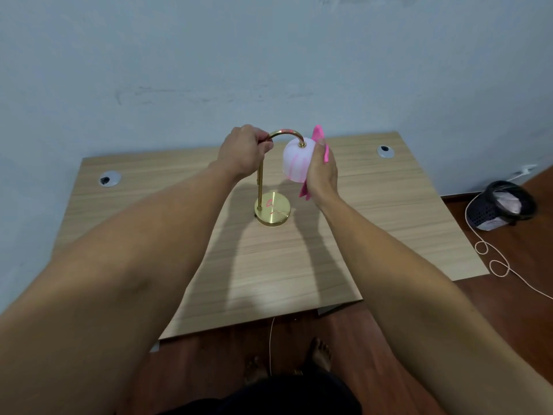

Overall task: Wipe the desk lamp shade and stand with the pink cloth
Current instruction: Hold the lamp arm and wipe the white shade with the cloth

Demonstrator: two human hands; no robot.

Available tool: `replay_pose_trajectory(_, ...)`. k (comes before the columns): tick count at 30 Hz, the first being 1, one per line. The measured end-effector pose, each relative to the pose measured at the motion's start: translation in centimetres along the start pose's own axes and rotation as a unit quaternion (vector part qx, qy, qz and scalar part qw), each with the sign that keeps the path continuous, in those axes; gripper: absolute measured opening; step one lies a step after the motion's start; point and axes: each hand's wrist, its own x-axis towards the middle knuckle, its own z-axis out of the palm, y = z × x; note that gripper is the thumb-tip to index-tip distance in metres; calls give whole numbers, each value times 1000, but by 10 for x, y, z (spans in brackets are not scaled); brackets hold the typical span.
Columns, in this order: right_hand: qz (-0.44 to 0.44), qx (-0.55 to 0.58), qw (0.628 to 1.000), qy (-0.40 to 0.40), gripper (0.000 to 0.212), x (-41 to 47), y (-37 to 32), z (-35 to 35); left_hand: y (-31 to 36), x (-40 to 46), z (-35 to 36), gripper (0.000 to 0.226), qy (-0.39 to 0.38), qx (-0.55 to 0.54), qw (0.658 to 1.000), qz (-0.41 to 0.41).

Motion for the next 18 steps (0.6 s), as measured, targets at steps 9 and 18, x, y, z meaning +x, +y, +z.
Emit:
replay_pose_trajectory(9,-289,-294,909,62,57,-37,56,12,0,0,2,21,4,-13,1000,2)
replay_pose_trajectory(18,-223,-126,960,116,39,-19,31,22,-2,2,1,20,-1,-21,1000,0)
